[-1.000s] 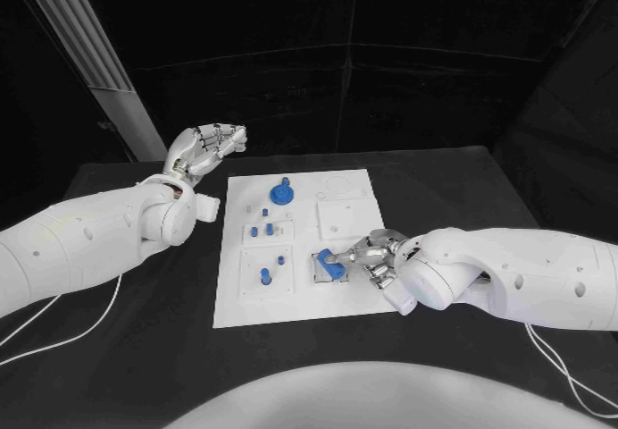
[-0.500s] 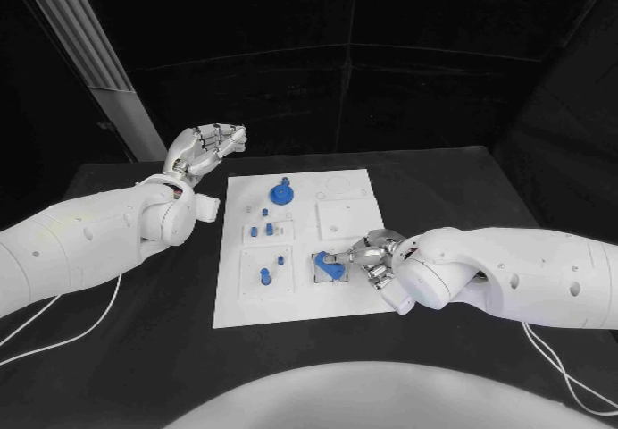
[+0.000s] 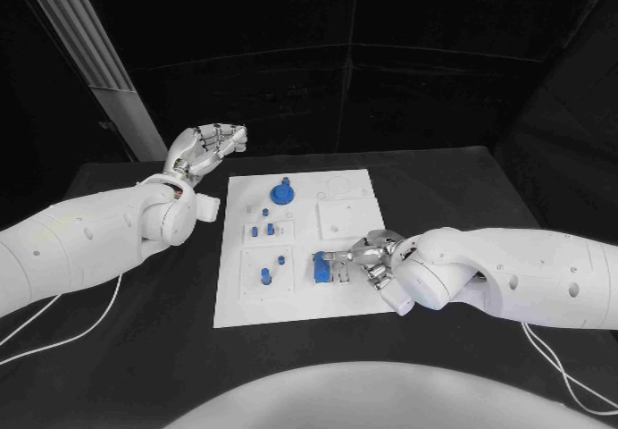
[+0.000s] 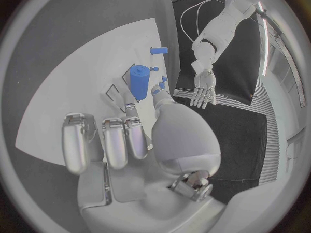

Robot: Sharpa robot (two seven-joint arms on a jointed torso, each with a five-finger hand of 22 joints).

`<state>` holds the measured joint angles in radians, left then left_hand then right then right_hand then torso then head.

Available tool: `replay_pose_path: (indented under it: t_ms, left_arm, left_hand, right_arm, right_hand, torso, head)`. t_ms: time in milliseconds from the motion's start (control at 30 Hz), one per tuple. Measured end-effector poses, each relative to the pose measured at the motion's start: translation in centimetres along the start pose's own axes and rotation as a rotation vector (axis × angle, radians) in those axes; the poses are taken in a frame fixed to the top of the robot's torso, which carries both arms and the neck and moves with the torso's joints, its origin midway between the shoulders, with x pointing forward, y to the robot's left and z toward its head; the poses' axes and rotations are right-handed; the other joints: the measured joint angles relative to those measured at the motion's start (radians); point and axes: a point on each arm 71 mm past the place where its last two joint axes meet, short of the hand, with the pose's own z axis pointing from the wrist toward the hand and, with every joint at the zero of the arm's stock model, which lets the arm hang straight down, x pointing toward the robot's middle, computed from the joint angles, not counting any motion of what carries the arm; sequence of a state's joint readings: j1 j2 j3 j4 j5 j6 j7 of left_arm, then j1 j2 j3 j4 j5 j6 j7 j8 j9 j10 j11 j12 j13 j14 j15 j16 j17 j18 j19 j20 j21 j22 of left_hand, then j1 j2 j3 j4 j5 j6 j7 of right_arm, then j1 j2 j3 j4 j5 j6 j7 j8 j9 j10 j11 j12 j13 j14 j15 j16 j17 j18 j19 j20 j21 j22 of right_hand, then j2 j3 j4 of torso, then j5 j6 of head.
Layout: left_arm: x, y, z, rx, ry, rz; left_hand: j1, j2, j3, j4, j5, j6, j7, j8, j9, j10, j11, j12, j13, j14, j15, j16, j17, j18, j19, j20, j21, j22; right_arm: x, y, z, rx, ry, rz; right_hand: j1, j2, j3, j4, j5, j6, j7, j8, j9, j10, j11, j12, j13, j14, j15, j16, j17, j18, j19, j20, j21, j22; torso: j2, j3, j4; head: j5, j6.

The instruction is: Assemble the parts on the task board

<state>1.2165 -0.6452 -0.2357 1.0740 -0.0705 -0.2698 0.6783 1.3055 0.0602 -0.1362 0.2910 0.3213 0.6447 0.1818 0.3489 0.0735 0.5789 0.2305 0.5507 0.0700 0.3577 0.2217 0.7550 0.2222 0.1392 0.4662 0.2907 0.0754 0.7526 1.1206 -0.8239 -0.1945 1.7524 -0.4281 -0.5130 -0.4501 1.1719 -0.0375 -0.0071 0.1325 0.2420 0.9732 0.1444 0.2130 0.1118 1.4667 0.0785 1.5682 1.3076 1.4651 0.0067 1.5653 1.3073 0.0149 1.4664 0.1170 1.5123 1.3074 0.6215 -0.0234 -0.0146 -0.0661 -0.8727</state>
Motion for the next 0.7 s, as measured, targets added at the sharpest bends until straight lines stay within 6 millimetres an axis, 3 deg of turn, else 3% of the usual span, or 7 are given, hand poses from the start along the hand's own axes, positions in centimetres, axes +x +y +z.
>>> replay_pose_path:
  t_ms: [367, 433, 600, 667, 700]
  left_arm:
    - [0.0, 0.0, 0.0, 0.0, 0.0, 0.0]
    - [0.0, 0.0, 0.0, 0.0, 0.0, 0.0]
    - [0.0, 0.0, 0.0, 0.0, 0.001, -0.001]
    - [0.0, 0.0, 0.0, 0.0, 0.001, -0.001]
    - [0.0, 0.0, 0.0, 0.0, 0.001, -0.001]
  left_hand:
    - [0.0, 0.0, 0.0, 0.0, 0.0, 0.0, 0.0, 0.0, 0.0, 0.0, 0.0, 0.0, 0.0, 0.0, 0.0, 0.0, 0.0, 0.0, 0.0, 0.0, 0.0, 0.0]
    - [0.0, 0.0, 0.0, 0.0, 0.0, 0.0, 0.0, 0.0, 0.0, 0.0, 0.0, 0.0, 0.0, 0.0, 0.0, 0.0, 0.0, 0.0, 0.0, 0.0, 0.0, 0.0]
    - [0.0, 0.0, 0.0, 0.0, 0.0, -0.004, -0.004, 0.004, 0.0, 0.0, 0.0, 0.004, 0.0, 0.0, 0.0, 0.0, -0.002, 0.0, 0.0, 0.0, 0.0, -0.001]
    - [0.0, 0.0, 0.0, 0.0, 0.0, -0.004, -0.004, 0.004, 0.0, 0.0, 0.0, 0.007, 0.0, 0.0, 0.0, 0.0, -0.003, 0.0, 0.0, 0.0, 0.0, -0.001]
    - [0.0, 0.0, 0.0, 0.0, 0.0, -0.004, -0.004, 0.004, 0.0, 0.0, 0.0, 0.007, 0.0, 0.0, 0.0, 0.0, -0.003, 0.0, 0.0, 0.0, 0.0, -0.001]
  right_arm:
    - [-0.1, 0.0, -0.1, -0.006, -0.005, -0.011]
    - [-0.1, -0.1, -0.3, -0.011, -0.009, -0.018]
    - [-0.4, -0.2, -0.7, -0.033, -0.021, -0.046]
    - [-0.5, -0.2, -1.0, -0.043, -0.027, -0.059]
    - [-0.6, -0.3, -1.1, -0.047, -0.03, -0.065]
  right_hand:
    - [-0.009, 0.001, -0.024, 0.015, -0.013, 0.0, 0.0, 0.0, 0.005, 0.0, 0.0, 0.0, 0.0, 0.0, 0.0, 0.0, 0.0, 0.0, -0.003, -0.003, -0.007, 0.0]
    - [-0.009, 0.001, -0.03, 0.017, -0.024, 0.012, -0.007, 0.006, 0.013, -0.002, -0.003, 0.0, 0.0, 0.001, -0.006, 0.0, 0.0, 0.0, 0.001, -0.007, -0.011, 0.0]
    - [0.001, 0.01, -0.059, 0.029, -0.07, 0.055, -0.034, 0.078, 0.056, 0.0, -0.032, 0.0, 0.0, 0.002, -0.031, 0.0, 0.001, 0.0, -0.001, -0.026, -0.022, 0.0]
    - [0.001, 0.011, -0.07, 0.033, -0.083, 0.072, -0.048, 0.12, 0.084, -0.002, -0.043, 0.0, 0.0, 0.002, -0.037, 0.0, 0.001, 0.0, 0.0, -0.036, -0.022, 0.0]
    - [0.005, 0.015, -0.078, 0.037, -0.092, 0.083, -0.057, 0.159, 0.112, -0.001, -0.055, 0.0, 0.0, 0.002, -0.049, 0.0, 0.001, 0.0, -0.001, -0.045, -0.022, 0.0]
  torso:
    - [0.0, 0.0, -0.0004]
    - [0.0, 0.0002, -0.0004]
    - [0.0, 0.001, -0.001]
    - [0.0, 0.001, -0.0012]
    - [0.0, 0.001, -0.0012]
  head:
    - [0.0, 0.0]
    - [0.0, 0.0]
    - [0.002, 0.0]
    - [0.003, 0.0]
    - [0.003, 0.0]
